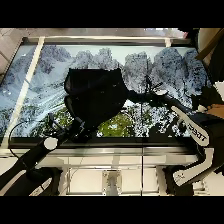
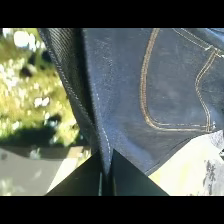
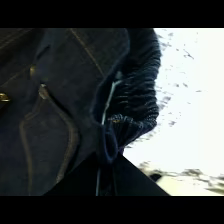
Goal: Fold the clothes and pants, and hang the long-sleeved shirts on hangers.
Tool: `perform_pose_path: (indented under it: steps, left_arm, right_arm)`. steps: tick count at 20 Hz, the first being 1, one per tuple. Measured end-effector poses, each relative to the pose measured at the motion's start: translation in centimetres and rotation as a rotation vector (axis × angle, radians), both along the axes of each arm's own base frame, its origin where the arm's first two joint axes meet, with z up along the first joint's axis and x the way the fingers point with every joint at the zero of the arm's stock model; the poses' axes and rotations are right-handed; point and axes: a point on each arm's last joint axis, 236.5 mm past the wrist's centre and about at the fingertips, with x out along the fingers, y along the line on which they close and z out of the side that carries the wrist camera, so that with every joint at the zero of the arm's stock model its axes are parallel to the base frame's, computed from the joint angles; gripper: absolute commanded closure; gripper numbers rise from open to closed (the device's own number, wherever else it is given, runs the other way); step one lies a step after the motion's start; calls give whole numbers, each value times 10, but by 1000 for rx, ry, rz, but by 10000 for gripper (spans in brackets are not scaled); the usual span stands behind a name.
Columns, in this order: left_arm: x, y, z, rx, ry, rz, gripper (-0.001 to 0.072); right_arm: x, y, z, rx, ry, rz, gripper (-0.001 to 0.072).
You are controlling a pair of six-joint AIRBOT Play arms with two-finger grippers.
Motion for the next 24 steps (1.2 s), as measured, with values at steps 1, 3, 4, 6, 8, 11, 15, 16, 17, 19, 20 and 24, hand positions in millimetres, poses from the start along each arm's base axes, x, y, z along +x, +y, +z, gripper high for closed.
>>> perform_pose_path:
  steps: [1,3,4,6,8,11,15,16,17,19,20,24]
  left_arm:
    - [5,3,8,11,-30,-2,685]
    - [17,10,35,39,-113,-19,685]
    - [23,14,56,61,-164,-35,685]
    - [31,23,106,125,-263,-85,685]
    - [30,35,166,233,-365,-141,685]
    - [13,49,266,405,-513,-218,685]
    - [-11,59,378,565,-684,-263,686]
    - [-12,59,392,596,-697,-278,685]
    - [-7,59,398,622,-690,-299,685]
    - [14,57,386,660,-628,-352,685]
    - [29,55,374,678,-588,-382,684]
    - [107,51,309,735,-444,-459,685]
  right_arm:
    - [-2,0,8,6,-9,27,667]
    - [-10,-2,36,11,-39,87,668]
    - [-16,-4,57,9,-67,124,668]
    - [-35,-3,112,9,-147,208,668]
    - [-65,6,187,14,-270,293,668]
    - [-115,24,291,10,-461,379,668]
    - [-168,40,376,14,-591,428,668]
    - [-176,43,386,19,-599,434,668]
    - [-179,44,390,14,-599,436,669]
    - [-171,45,383,-13,-577,430,669]
    - [-161,46,372,-34,-551,426,669]
    - [-95,51,294,-116,-397,388,669]
